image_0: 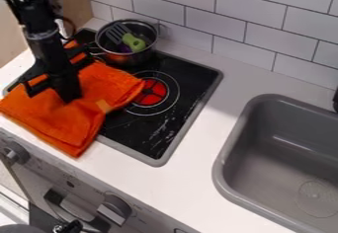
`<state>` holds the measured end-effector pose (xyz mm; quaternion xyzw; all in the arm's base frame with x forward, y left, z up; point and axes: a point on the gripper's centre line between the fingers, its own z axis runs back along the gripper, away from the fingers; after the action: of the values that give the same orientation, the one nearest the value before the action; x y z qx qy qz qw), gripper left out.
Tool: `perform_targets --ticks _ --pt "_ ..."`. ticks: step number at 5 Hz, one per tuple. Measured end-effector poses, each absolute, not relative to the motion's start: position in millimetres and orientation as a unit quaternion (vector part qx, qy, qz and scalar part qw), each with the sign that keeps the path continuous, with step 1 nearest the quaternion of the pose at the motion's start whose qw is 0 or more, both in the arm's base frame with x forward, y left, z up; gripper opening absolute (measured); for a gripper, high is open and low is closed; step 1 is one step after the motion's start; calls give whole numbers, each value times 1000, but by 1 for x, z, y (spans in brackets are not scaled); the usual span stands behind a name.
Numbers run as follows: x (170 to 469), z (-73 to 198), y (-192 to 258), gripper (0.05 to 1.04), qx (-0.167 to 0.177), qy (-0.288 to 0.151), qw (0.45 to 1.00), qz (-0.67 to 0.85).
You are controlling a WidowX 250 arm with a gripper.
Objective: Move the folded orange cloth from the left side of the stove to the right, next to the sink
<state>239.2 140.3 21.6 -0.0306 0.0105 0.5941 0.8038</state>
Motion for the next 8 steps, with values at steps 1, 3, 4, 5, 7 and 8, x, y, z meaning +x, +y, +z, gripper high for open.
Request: perform_targets --ticks 1,3,4,5,7,8 --pt "244 20 126 53 -36 5 798 601" --pt "248 20 90 53 -55 -10 794 605" --pt "247 21 67 53 -56 18 791 609" --pt "243 29 42 53 -71 24 793 605" --pt "233 21 11 53 -60 40 797 599" --pt "234 20 4 53 -62 36 795 602"
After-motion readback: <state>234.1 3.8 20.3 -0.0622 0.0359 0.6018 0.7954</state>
